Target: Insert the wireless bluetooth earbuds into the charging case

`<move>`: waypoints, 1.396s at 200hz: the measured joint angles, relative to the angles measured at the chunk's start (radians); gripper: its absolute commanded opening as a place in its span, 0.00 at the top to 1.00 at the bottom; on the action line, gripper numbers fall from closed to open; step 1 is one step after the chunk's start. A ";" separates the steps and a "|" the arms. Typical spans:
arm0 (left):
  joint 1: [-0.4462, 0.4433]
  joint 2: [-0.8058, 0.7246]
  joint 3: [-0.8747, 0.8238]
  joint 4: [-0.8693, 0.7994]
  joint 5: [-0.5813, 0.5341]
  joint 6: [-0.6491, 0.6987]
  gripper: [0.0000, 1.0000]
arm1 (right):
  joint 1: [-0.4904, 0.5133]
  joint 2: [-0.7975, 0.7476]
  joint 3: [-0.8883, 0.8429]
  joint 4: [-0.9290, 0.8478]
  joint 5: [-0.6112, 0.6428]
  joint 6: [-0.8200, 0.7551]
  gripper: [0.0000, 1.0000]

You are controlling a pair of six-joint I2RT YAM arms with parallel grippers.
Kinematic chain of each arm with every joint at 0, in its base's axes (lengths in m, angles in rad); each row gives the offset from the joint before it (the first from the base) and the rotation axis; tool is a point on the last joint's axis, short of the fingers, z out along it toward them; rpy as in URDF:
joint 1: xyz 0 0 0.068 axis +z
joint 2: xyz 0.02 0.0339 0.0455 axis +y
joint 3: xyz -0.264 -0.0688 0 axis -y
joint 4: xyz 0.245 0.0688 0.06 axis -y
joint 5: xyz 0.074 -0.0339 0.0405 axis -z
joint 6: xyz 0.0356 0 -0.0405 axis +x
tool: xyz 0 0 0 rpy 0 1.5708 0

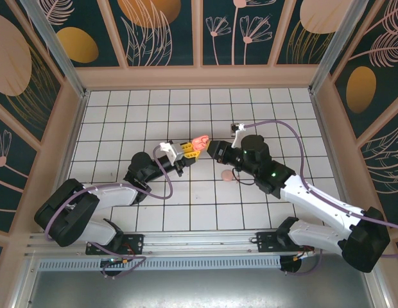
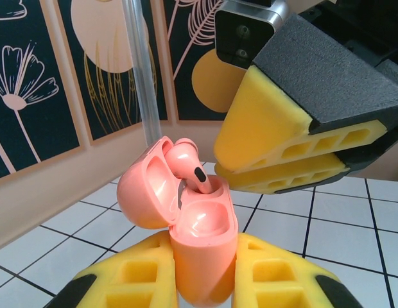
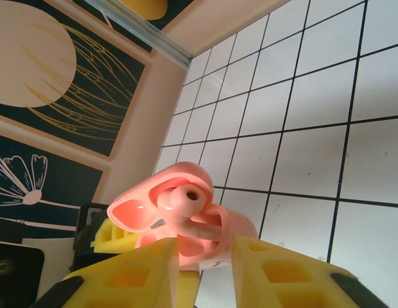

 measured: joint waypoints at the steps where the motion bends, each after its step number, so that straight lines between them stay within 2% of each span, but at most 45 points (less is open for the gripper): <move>1: 0.000 0.000 0.000 0.000 0.000 0.000 0.88 | 0.000 0.000 0.000 -0.001 0.000 -0.001 0.68; 33: 0.000 -0.002 0.000 0.000 0.000 0.000 0.88 | 0.000 -0.006 0.018 -0.056 0.006 -0.039 0.61; 57: 0.000 -0.002 0.000 -0.002 0.005 0.001 0.88 | -0.007 -0.029 0.053 -0.110 0.004 -0.096 0.61; 106: 0.000 -0.003 0.011 -0.039 0.024 0.008 0.88 | -0.028 -0.001 0.234 -0.257 0.003 -0.232 0.63; 127: 0.000 -0.006 0.013 -0.048 0.026 0.010 0.88 | -0.031 0.047 0.288 -0.288 -0.005 -0.264 0.57; 197: 0.000 -0.016 0.015 -0.054 0.027 0.012 0.88 | -0.085 0.107 0.292 -0.324 -0.068 -0.273 0.57; 279: 0.000 -0.016 0.027 -0.057 0.031 0.012 0.88 | -0.097 0.114 0.270 -0.298 -0.147 -0.273 0.57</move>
